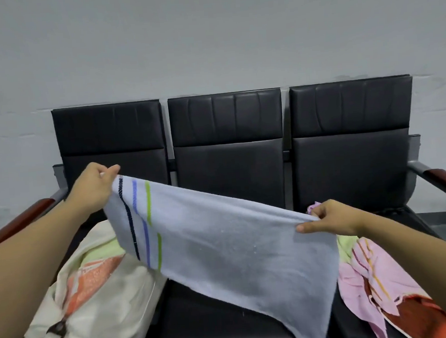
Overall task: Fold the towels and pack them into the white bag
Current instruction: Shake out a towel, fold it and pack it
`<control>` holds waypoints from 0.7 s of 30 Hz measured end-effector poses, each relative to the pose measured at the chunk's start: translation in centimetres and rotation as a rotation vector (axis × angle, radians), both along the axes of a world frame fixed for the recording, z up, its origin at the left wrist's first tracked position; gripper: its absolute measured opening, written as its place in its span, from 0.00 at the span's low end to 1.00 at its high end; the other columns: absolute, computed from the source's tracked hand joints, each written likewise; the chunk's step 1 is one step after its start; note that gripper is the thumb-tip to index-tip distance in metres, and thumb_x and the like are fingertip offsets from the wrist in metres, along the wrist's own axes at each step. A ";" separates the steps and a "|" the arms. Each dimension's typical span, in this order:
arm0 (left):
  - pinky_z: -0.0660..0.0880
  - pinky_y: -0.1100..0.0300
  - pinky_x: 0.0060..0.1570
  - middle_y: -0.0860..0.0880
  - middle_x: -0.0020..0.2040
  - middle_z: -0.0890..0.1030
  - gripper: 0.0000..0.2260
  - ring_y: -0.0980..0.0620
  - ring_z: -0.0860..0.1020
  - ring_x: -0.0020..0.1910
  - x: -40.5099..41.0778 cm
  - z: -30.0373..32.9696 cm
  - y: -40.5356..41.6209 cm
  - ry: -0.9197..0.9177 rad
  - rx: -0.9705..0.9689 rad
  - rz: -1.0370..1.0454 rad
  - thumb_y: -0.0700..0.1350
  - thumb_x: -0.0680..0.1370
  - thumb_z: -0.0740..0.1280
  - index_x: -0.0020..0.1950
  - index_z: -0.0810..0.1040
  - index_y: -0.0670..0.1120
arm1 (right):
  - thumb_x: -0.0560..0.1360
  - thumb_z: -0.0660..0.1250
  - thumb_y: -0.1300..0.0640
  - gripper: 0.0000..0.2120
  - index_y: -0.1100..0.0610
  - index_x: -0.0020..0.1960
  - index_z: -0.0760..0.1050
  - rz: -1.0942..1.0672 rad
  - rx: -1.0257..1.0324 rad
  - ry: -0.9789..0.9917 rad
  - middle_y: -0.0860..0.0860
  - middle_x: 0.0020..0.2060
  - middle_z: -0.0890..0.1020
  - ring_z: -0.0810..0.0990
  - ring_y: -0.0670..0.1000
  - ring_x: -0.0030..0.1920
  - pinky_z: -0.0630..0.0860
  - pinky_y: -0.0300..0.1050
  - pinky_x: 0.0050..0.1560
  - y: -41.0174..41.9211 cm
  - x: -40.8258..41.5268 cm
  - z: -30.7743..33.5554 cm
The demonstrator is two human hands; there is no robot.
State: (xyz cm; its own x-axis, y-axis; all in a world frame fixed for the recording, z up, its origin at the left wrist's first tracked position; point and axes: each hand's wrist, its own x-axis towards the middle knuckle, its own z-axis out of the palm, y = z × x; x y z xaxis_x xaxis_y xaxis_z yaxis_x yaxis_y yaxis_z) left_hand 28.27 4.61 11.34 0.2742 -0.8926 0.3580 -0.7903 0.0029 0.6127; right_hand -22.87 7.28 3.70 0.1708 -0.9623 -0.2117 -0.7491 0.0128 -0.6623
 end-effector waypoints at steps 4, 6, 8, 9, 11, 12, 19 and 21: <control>0.63 0.54 0.32 0.45 0.29 0.65 0.24 0.46 0.66 0.28 1.2 -0.8 -0.1 0.064 0.026 0.051 0.50 0.85 0.60 0.32 0.67 0.42 | 0.64 0.79 0.37 0.27 0.56 0.32 0.69 -0.082 -0.058 0.052 0.46 0.26 0.69 0.68 0.45 0.28 0.65 0.36 0.28 0.5 -2.4 0.8; 0.74 0.54 0.29 0.42 0.33 0.69 0.22 0.43 0.74 0.32 1.8 -1.2 -0.2 0.172 0.038 0.064 0.51 0.85 0.62 0.37 0.73 0.38 | 0.61 0.79 0.35 0.28 0.55 0.31 0.69 -0.121 -0.103 0.078 0.46 0.25 0.70 0.68 0.46 0.29 0.66 0.40 0.31 0.5 -3.7 1.1; 0.83 0.51 0.30 0.41 0.38 0.71 0.20 0.40 0.81 0.37 1.9 -1.7 -0.3 0.303 0.050 0.057 0.52 0.84 0.63 0.41 0.74 0.37 | 0.59 0.77 0.31 0.29 0.54 0.30 0.69 -0.154 -0.169 0.112 0.46 0.24 0.70 0.67 0.46 0.28 0.66 0.42 0.33 0.3 -4.5 1.3; 0.84 0.48 0.34 0.41 0.39 0.71 0.20 0.41 0.83 0.37 1.8 -1.8 -0.3 0.325 0.051 0.059 0.52 0.84 0.64 0.41 0.74 0.37 | 0.58 0.75 0.30 0.29 0.55 0.30 0.70 -0.172 -0.206 0.119 0.46 0.24 0.71 0.67 0.46 0.28 0.66 0.42 0.34 0.2 -4.7 1.5; 0.82 0.46 0.39 0.42 0.38 0.73 0.21 0.41 0.84 0.34 1.8 -2.1 -0.2 0.287 0.048 0.090 0.54 0.84 0.64 0.41 0.73 0.37 | 0.59 0.73 0.30 0.29 0.56 0.32 0.72 -0.193 -0.271 0.115 0.48 0.25 0.73 0.69 0.47 0.29 0.67 0.43 0.34 0.2 -4.8 2.0; 0.79 0.50 0.39 0.42 0.37 0.75 0.22 0.41 0.84 0.33 1.6 -2.1 -0.1 0.251 0.043 0.109 0.55 0.84 0.63 0.42 0.73 0.37 | 0.61 0.71 0.31 0.29 0.58 0.33 0.73 -0.197 -0.296 0.126 0.50 0.26 0.74 0.70 0.49 0.30 0.68 0.44 0.34 0.2 -4.8 2.2; 0.77 0.43 0.49 0.43 0.47 0.78 0.18 0.41 0.79 0.47 0.7 -2.5 2.2 0.133 0.017 0.183 0.60 0.83 0.61 0.54 0.73 0.44 | 0.70 0.66 0.30 0.26 0.54 0.37 0.74 -0.225 -0.406 0.440 0.51 0.31 0.78 0.77 0.50 0.33 0.68 0.39 0.32 2.0 -4.8 4.1; 0.75 0.45 0.48 0.44 0.47 0.78 0.18 0.41 0.77 0.48 0.8 -2.6 3.3 0.104 0.003 0.173 0.59 0.83 0.60 0.54 0.72 0.44 | 0.71 0.63 0.28 0.27 0.53 0.36 0.75 -0.221 -0.435 0.514 0.50 0.30 0.79 0.78 0.49 0.33 0.68 0.40 0.31 3.1 -5.0 4.8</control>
